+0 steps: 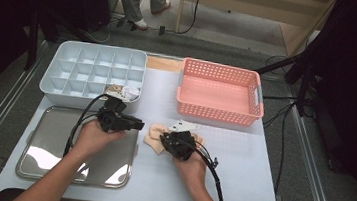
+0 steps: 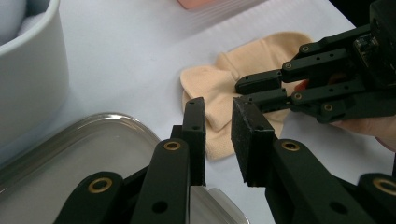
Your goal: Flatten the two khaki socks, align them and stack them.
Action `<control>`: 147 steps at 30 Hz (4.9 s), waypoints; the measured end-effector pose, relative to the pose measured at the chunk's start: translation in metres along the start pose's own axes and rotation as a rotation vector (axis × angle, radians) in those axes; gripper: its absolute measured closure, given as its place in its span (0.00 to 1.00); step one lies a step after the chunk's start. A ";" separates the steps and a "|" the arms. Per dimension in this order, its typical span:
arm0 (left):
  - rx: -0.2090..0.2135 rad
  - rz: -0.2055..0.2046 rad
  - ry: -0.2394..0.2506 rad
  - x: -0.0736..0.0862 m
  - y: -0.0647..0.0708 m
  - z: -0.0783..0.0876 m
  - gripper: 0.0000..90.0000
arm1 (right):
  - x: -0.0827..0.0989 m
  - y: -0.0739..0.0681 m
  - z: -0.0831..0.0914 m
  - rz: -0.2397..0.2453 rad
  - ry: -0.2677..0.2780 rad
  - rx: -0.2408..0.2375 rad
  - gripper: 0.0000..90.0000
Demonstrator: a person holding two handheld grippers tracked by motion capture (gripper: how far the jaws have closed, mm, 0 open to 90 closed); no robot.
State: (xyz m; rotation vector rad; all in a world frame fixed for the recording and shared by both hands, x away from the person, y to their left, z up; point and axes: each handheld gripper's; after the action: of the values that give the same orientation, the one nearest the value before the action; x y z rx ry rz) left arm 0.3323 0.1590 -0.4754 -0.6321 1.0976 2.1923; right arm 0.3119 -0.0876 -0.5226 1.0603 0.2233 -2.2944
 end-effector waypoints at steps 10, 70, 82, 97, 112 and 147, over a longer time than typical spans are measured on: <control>-0.001 0.005 0.016 -0.001 -0.002 0.004 0.84 | -0.011 0.002 0.010 -0.101 -0.033 -0.068 0.96; -0.012 -0.119 -0.168 0.011 0.020 -0.069 0.86 | 0.027 0.081 0.038 -0.209 -0.128 0.109 0.94; -0.031 -0.140 -0.173 0.010 0.024 -0.066 1.00 | 0.029 0.083 0.046 -0.200 -0.136 0.117 0.99; 0.003 -0.122 -0.201 0.011 0.027 -0.063 1.00 | 0.034 0.093 0.054 -0.219 -0.134 0.138 0.99; 0.004 -0.142 -0.133 0.006 0.028 -0.050 0.95 | 0.038 0.094 0.050 -0.247 -0.109 0.141 0.67; -0.046 -0.132 -0.163 0.007 0.014 -0.068 0.85 | 0.031 0.104 0.030 -0.238 -0.093 0.163 0.95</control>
State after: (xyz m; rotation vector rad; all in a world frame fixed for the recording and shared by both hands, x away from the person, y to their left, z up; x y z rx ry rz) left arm 0.3274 0.0981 -0.5090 -0.5206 0.8984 2.1194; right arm 0.3370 -0.1971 -0.5160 1.0510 0.1321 -2.6068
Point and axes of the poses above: each handheld gripper's, and its own axes: z roughly backward along the jaws, x roughly out of its underside, y roughly to its right, and after that the axes turned 14 degrees about x, right-handed
